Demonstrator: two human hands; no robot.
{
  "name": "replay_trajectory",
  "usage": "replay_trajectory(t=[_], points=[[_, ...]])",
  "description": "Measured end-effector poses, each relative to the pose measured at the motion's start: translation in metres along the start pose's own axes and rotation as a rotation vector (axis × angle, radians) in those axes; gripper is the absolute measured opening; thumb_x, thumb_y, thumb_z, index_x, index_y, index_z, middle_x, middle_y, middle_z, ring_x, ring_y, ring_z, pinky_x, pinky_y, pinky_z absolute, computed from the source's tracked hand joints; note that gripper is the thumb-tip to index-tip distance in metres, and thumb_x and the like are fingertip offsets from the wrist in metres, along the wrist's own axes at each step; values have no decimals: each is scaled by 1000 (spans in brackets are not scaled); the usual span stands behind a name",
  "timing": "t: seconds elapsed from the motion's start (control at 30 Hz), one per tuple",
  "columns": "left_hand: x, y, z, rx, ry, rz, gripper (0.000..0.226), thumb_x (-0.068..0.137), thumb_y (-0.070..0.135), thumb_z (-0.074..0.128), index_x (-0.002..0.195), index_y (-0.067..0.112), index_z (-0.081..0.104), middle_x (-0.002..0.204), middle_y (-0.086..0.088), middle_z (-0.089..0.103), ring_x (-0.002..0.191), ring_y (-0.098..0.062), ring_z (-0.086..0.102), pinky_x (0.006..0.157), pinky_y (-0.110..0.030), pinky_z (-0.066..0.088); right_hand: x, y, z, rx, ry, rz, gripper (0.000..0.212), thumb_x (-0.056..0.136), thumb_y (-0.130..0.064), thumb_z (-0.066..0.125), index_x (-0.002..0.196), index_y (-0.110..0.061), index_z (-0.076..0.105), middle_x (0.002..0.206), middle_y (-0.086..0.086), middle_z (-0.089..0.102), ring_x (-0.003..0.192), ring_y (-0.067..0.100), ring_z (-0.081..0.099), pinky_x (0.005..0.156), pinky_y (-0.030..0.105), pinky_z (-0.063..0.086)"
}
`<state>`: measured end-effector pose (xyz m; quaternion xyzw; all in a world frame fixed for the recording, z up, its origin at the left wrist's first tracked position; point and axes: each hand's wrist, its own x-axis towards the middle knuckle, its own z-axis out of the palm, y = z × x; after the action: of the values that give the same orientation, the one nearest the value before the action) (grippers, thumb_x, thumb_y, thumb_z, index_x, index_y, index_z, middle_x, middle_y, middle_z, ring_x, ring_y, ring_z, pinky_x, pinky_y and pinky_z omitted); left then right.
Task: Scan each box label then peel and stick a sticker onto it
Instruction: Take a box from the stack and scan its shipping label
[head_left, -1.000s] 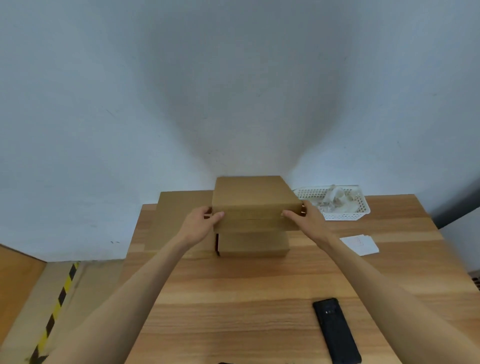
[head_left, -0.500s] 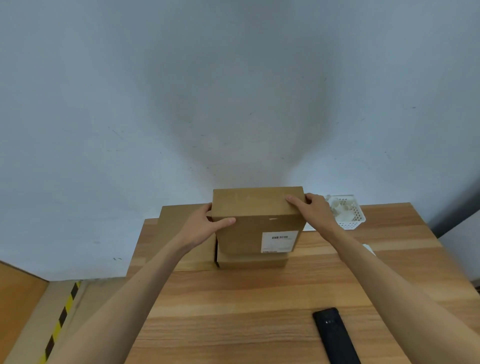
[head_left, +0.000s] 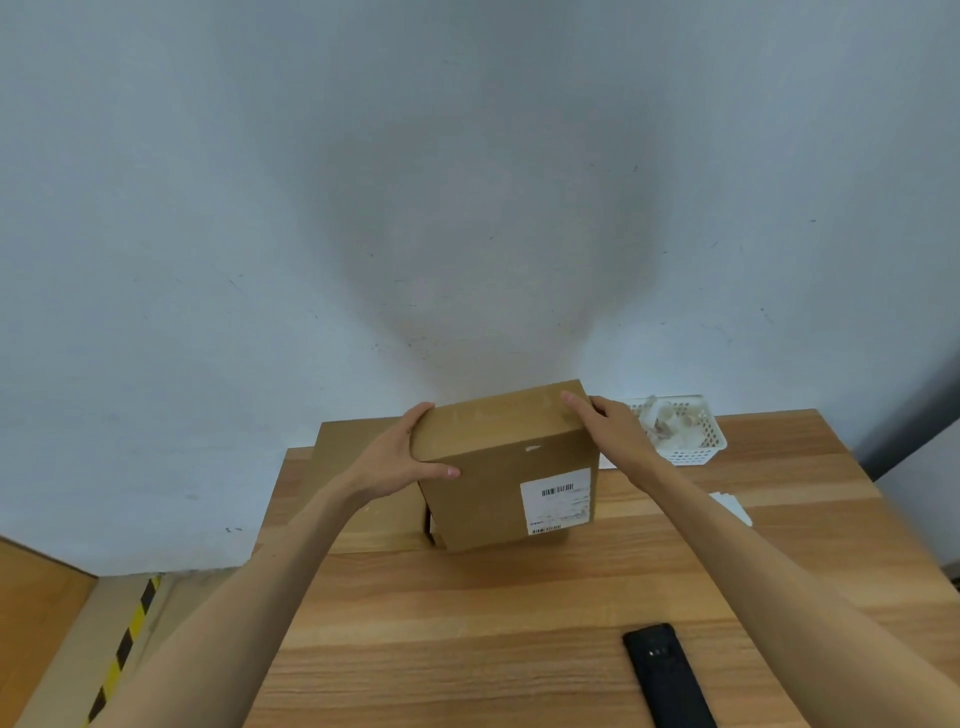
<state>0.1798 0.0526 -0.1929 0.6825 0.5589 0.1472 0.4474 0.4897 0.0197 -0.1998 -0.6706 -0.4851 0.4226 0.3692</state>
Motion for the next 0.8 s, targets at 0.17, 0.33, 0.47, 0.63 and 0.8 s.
replay_trajectory(t=[0.17, 0.33, 0.47, 0.63, 0.8], points=[[-12, -16, -14, -302, 95, -136, 81, 74, 45, 88, 140, 38, 41, 126, 2, 59, 97, -24, 73, 83, -39, 62, 0, 6, -11, 57, 60, -4, 70, 95, -60, 53, 145, -12, 48, 143, -1, 53, 119, 12, 52, 91, 28, 41], [-30, -46, -6, -751, 110, -195, 66, 85, 32, 79, 144, 26, 50, 129, -10, 67, 102, -40, 72, 89, -45, 61, -6, 35, -12, 60, 52, 105, 96, 81, -65, 69, 153, -12, 34, 156, 5, 41, 135, 21, 45, 106, 37, 40], [-34, -60, 14, -1022, 101, -243, 56, 91, 28, 71, 143, 17, 52, 133, -15, 66, 111, -43, 68, 94, -50, 58, -16, 43, 3, 143, -132, 142, 113, 67, -65, 79, 157, -20, 27, 154, -1, 40, 138, 18, 42, 109, 37, 39], [-34, -56, 31, -1090, 46, -301, 62, 92, 29, 71, 147, 16, 46, 135, -16, 65, 114, -46, 66, 90, -55, 59, -15, 48, 21, 286, -223, 97, 109, 61, -53, 92, 150, -30, 34, 132, -2, 62, 119, 16, 62, 98, 40, 54], [-39, -61, 17, -756, -23, -371, 103, 76, 52, 84, 158, 25, 27, 141, -3, 58, 123, -30, 63, 95, -56, 55, -13, 38, 3, 243, -168, 47, 96, 63, -51, 91, 144, -32, 43, 124, 5, 63, 112, 19, 65, 91, 33, 57]])
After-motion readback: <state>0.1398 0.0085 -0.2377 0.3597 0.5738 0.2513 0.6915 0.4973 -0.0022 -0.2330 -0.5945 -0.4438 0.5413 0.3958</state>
